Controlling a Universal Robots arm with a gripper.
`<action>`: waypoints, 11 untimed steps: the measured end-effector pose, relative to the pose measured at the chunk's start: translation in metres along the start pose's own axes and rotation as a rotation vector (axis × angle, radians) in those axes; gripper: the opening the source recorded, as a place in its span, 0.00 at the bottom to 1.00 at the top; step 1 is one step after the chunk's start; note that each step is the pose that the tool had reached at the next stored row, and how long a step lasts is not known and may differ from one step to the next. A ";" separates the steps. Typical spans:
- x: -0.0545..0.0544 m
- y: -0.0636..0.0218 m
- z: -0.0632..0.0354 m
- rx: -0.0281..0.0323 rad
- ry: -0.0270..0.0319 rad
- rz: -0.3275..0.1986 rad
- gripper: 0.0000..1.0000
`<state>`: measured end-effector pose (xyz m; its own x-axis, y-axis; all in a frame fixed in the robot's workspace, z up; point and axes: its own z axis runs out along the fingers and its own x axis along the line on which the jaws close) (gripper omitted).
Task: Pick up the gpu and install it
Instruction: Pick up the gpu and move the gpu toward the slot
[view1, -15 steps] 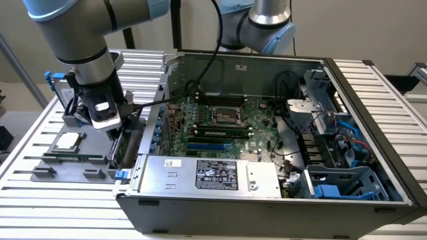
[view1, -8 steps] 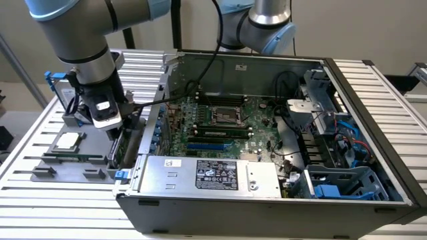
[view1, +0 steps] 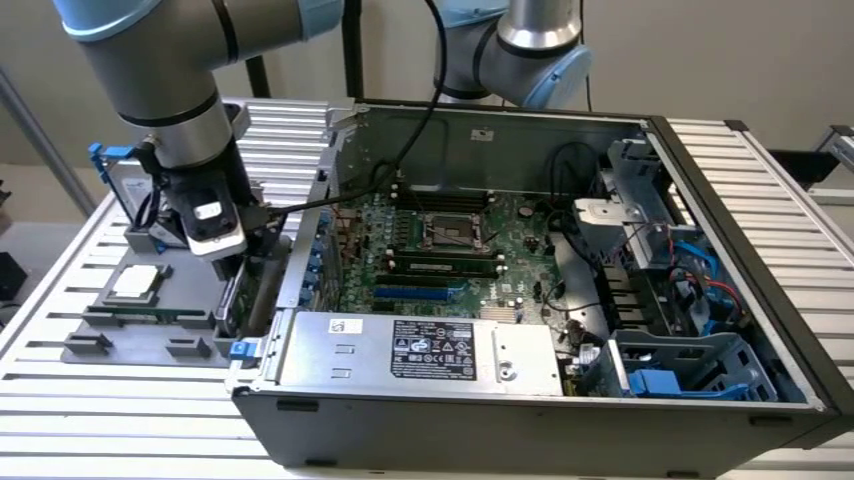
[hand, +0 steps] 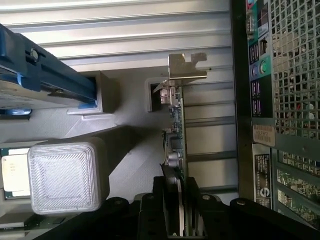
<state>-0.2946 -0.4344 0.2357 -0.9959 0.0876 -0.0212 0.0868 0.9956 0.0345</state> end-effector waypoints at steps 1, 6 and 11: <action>0.000 0.0000 0.0001 0.0000 -0.0002 0.000 0.00; 0.000 0.0000 0.0001 -0.0001 0.0000 0.000 0.00; 0.000 0.0000 0.0001 -0.0001 0.0000 0.000 0.00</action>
<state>-0.2946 -0.4344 0.2356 -0.9960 0.0873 -0.0212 0.0866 0.9956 0.0346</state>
